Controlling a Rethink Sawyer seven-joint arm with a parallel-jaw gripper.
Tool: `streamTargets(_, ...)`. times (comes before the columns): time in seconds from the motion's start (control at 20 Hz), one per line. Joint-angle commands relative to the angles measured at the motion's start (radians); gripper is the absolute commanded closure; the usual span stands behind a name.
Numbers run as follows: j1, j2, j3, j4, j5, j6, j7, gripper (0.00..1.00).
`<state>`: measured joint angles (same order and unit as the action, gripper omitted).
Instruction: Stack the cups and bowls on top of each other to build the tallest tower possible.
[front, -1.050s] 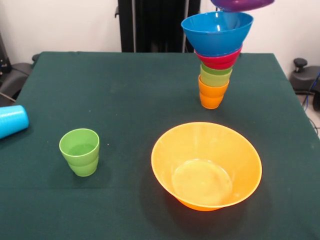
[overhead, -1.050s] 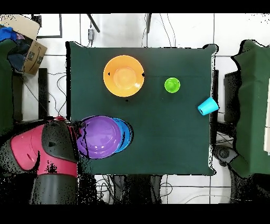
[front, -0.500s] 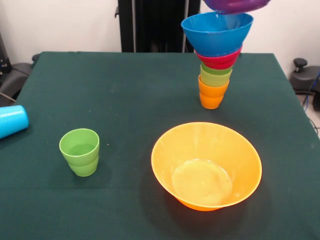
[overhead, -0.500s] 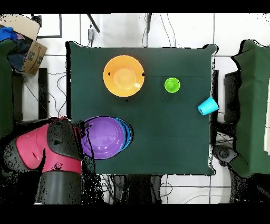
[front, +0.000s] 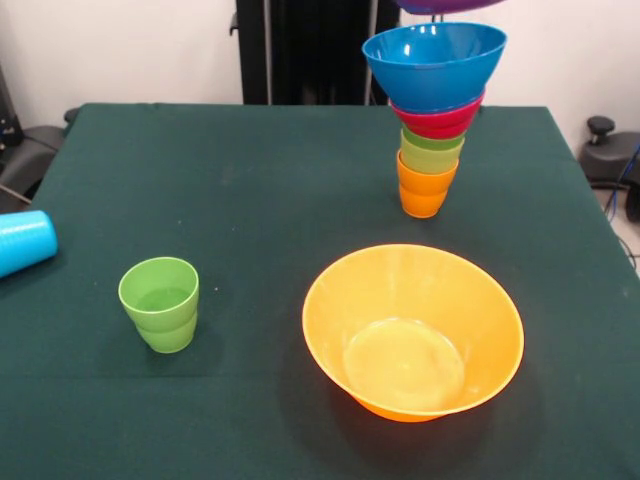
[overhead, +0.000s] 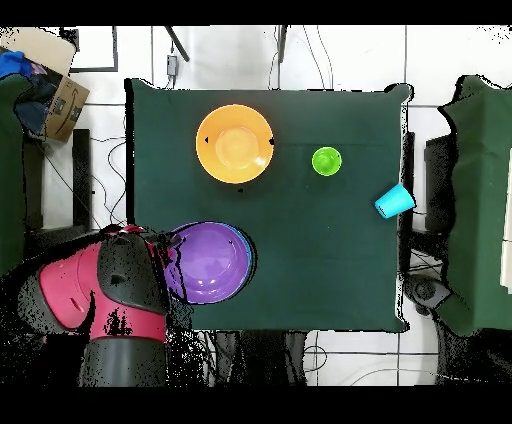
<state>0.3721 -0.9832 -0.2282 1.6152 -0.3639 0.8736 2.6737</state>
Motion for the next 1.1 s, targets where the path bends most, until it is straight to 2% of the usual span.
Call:
streamTargets(0.05,-0.035,-0.011,0.086,0.101,-0.101,0.004,-0.249,1.00)
streamTargets(0.45,-0.024,0.015,0.076,0.094,-0.166,-0.010,-0.207,1.00)
streamTargets(1.1,-0.030,0.048,0.087,0.109,-0.210,-0.068,-0.150,1.00)
